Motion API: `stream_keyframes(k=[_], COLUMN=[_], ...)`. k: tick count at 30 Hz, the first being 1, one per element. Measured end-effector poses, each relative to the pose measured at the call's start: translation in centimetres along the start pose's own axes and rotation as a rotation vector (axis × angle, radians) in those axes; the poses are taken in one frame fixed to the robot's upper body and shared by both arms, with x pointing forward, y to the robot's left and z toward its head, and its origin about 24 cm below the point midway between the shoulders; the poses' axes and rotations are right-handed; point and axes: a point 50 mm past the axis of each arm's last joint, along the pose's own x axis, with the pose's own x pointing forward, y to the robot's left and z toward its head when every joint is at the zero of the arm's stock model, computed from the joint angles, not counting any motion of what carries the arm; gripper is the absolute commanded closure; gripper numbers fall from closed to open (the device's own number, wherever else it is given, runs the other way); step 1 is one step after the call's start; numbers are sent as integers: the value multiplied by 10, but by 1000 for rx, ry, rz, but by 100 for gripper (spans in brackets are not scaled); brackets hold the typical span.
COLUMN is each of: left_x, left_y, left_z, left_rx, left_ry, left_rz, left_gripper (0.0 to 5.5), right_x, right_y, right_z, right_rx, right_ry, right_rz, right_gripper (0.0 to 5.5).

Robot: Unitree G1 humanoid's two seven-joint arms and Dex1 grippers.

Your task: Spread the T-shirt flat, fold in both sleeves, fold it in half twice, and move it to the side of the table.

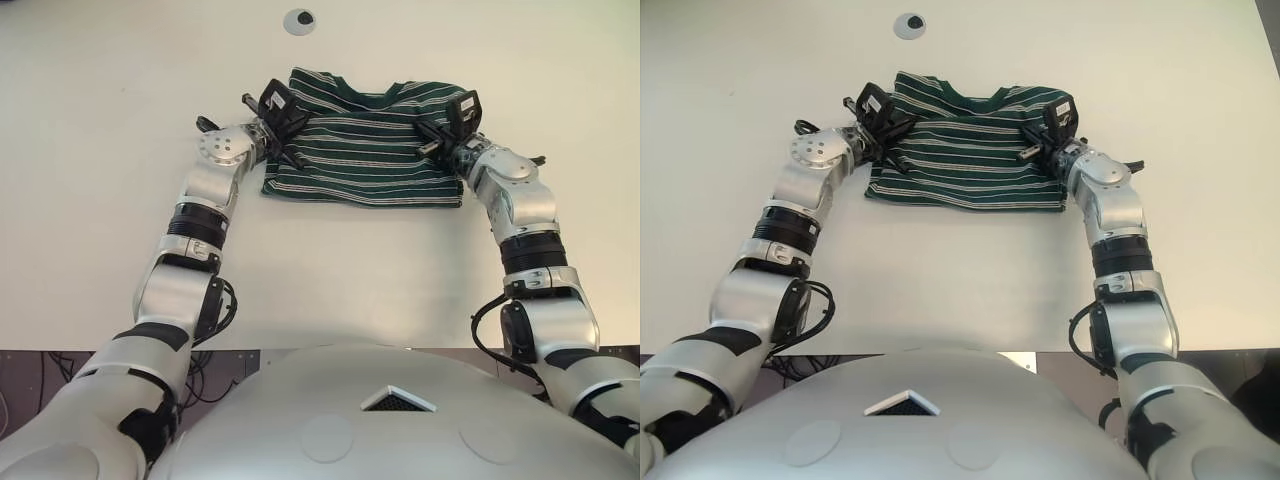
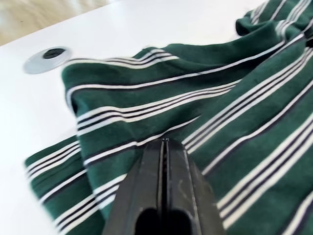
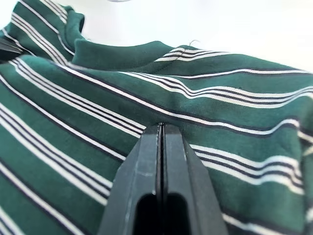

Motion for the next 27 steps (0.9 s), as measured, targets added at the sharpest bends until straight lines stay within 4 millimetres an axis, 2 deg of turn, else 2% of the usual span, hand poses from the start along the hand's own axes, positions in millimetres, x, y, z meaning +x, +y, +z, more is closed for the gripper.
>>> stream_keyframes(k=[2,6,9,10,12,15,18,21,24,27], left_x=[-8,-11,-10,-8,-2,20,36,49,58,58], left_y=[9,11,11,10,4,-19,-38,-58,-72,-72], left_z=[-6,-8,-7,-5,0,16,29,39,48,48], left_rx=[1,2,33,47,58,112,205,284,328,349], left_ry=[3,3,13,18,17,26,30,22,8,-2], left_rz=[32,38,24,4,-38,-156,-243,-312,-337,-331], left_gripper=[547,547,547,547,547,547,547,547,547,547], right_x=[-6,-23,-45,-53,-63,-79,-89,-90,-88,-96], right_y=[-1,4,21,34,50,79,94,111,121,120], right_z=[-6,-12,-16,-19,-21,-25,-26,-28,-26,-22], right_rx=[1,-16,-5,22,44,94,88,89,108,138], right_ry=[11,40,89,111,145,204,258,279,274,287], right_rz=[-12,-1,103,173,270,398,447,501,514,492], right_gripper=[550,550,550,550,550,550,550,550,550,550])
